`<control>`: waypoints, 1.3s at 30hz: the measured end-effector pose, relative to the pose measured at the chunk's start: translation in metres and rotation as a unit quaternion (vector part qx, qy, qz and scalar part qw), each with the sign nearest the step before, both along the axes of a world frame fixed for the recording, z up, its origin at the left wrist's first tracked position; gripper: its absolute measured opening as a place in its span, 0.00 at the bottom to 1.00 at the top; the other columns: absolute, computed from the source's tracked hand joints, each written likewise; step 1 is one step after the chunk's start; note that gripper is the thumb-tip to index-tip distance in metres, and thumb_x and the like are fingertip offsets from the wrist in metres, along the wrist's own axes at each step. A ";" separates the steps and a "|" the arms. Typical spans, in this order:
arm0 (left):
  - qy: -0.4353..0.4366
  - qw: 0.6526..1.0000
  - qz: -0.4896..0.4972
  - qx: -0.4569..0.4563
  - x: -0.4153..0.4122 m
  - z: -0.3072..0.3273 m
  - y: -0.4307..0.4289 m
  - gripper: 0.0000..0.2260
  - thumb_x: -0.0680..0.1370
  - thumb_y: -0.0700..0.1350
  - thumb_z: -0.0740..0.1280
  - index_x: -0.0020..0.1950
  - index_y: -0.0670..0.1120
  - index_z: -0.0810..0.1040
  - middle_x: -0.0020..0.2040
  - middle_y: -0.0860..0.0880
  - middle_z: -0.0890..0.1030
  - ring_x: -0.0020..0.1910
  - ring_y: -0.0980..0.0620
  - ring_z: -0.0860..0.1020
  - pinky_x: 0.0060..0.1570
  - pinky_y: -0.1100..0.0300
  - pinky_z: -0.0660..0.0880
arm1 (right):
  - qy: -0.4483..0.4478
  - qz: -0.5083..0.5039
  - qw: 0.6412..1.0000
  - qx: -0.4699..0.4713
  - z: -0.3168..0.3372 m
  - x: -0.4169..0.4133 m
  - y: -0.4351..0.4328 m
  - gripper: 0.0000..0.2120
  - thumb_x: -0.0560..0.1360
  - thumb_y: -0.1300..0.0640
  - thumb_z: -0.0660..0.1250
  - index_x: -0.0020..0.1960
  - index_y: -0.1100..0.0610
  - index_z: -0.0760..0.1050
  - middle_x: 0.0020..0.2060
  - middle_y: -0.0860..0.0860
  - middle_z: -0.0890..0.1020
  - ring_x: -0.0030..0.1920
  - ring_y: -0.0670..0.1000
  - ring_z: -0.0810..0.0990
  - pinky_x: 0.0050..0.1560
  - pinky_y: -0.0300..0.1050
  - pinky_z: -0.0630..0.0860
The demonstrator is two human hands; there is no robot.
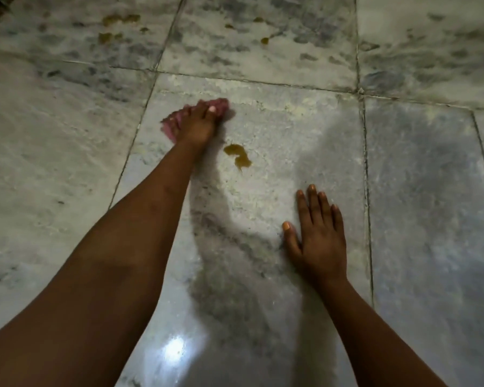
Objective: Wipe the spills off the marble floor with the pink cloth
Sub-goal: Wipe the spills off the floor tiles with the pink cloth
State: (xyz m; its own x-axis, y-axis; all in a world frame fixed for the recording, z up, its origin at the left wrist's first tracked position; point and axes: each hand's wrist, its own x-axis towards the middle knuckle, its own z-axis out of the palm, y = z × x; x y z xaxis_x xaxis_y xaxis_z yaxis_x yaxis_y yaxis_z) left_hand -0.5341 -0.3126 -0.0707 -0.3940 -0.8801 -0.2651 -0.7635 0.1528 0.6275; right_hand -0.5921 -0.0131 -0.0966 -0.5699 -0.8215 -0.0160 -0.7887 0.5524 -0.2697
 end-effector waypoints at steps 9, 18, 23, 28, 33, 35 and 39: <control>-0.104 0.902 -0.366 -0.205 0.068 -0.020 0.113 0.27 0.77 0.64 0.43 0.75 0.57 0.50 0.77 0.51 0.53 0.76 0.47 0.50 0.71 0.52 0.37 | -0.017 -0.001 1.000 0.007 0.005 -0.001 -0.002 0.31 0.76 0.42 0.50 0.76 0.55 0.56 0.76 0.55 0.56 0.76 0.55 0.54 0.74 0.51 0.48; -0.169 0.961 -0.165 -0.141 -0.008 -0.022 0.026 0.24 0.81 0.59 0.43 0.76 0.57 0.47 0.78 0.49 0.47 0.76 0.44 0.43 0.71 0.40 0.36 | -0.018 -0.002 1.000 0.011 0.004 0.000 -0.001 0.31 0.77 0.43 0.49 0.76 0.55 0.54 0.76 0.56 0.55 0.76 0.54 0.51 0.74 0.52 0.46; -0.138 0.910 -0.337 -0.197 0.033 -0.018 0.118 0.26 0.78 0.60 0.41 0.76 0.56 0.50 0.78 0.50 0.50 0.77 0.47 0.46 0.71 0.48 0.36 | -0.020 -0.001 1.000 0.009 0.003 0.000 -0.004 0.31 0.76 0.43 0.50 0.76 0.56 0.55 0.76 0.56 0.56 0.76 0.54 0.52 0.74 0.53 0.48; -0.149 0.919 -0.313 -0.188 0.123 -0.016 0.097 0.25 0.79 0.59 0.42 0.75 0.55 0.49 0.77 0.51 0.50 0.76 0.49 0.47 0.73 0.47 0.40 | -0.025 0.000 1.000 0.016 0.003 -0.001 -0.002 0.32 0.77 0.43 0.49 0.77 0.56 0.52 0.76 0.56 0.54 0.76 0.54 0.49 0.74 0.53 0.47; -0.191 0.961 -0.098 -0.175 0.077 -0.020 0.003 0.25 0.80 0.57 0.43 0.77 0.54 0.50 0.78 0.48 0.51 0.76 0.45 0.48 0.72 0.41 0.40 | -0.031 -0.001 0.999 0.013 0.003 -0.001 -0.002 0.32 0.77 0.42 0.49 0.77 0.56 0.52 0.76 0.56 0.53 0.76 0.54 0.49 0.74 0.53 0.47; -0.196 0.967 -0.056 -0.152 0.031 -0.017 -0.020 0.24 0.81 0.57 0.43 0.77 0.55 0.48 0.78 0.47 0.49 0.76 0.43 0.46 0.71 0.38 0.39 | -0.030 -0.003 0.999 0.010 0.002 -0.001 -0.002 0.32 0.77 0.42 0.48 0.77 0.56 0.51 0.76 0.56 0.53 0.76 0.54 0.49 0.74 0.53 0.47; -0.177 0.958 -0.150 -0.166 -0.034 -0.021 -0.006 0.23 0.81 0.57 0.44 0.77 0.56 0.49 0.78 0.48 0.49 0.76 0.42 0.45 0.71 0.37 0.38 | -0.027 -0.003 1.000 0.010 0.001 0.000 -0.001 0.32 0.77 0.42 0.48 0.77 0.55 0.52 0.76 0.56 0.53 0.76 0.54 0.49 0.74 0.52 0.46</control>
